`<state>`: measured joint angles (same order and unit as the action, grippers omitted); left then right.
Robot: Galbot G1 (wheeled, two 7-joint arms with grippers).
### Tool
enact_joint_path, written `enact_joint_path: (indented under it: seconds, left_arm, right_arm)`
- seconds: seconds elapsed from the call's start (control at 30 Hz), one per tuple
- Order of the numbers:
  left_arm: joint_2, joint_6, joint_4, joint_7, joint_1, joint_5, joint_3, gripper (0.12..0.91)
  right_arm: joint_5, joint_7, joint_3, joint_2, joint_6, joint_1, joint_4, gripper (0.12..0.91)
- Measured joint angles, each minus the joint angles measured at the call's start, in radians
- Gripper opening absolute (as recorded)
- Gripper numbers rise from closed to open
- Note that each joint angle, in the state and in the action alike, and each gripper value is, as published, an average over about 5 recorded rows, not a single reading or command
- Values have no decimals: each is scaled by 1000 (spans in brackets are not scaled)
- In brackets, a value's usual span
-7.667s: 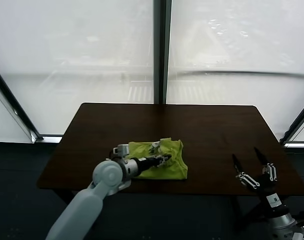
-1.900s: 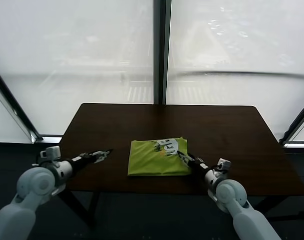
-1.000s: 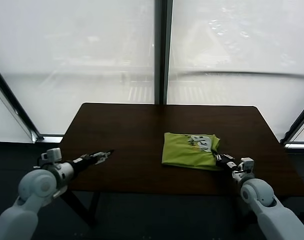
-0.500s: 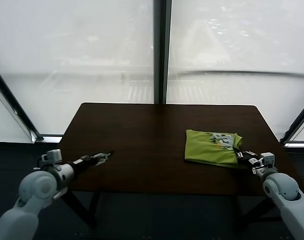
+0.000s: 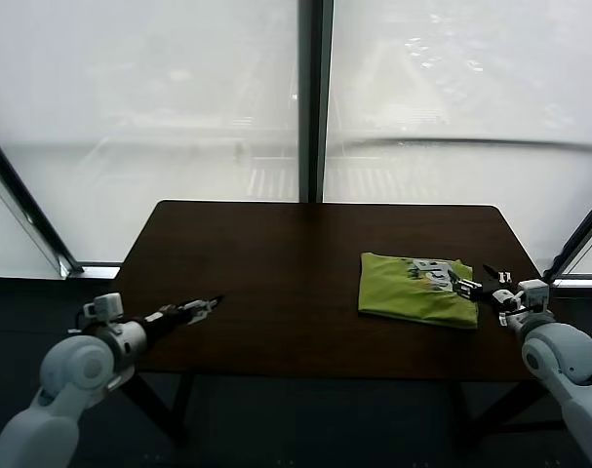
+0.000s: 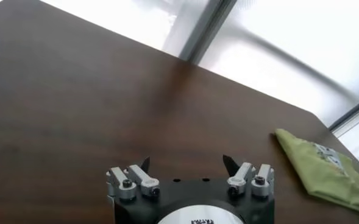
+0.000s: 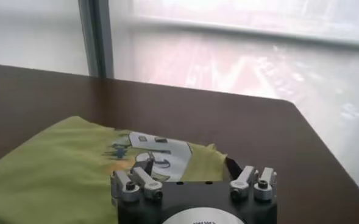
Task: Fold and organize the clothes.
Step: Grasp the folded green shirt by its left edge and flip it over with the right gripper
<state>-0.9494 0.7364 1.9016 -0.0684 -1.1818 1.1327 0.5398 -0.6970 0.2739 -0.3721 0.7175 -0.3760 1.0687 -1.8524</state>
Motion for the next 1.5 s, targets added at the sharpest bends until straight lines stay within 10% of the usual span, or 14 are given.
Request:
enact_joint_path:
  seconds: [0.33,0.53,1.07,1.5]
  left_arm:
    - [-16,0,21,-7,-2,-26,-19,907]
    - [-28,0,24,-8,-12,-46,-24,907]
    - [-51,0,19,-4,-37,-79,-10,907]
    - [-51,-15,1,0,-37,-78,-1,907]
  right_arm:
    - [88,307,223,142,-48,-90,-84,907]
    - [67,416,332,229,-79,-151,-19,907]
    - [135,453,511,426,-152,-313,201,907]
    - [193,434,553,462,-186,-352,273,907]
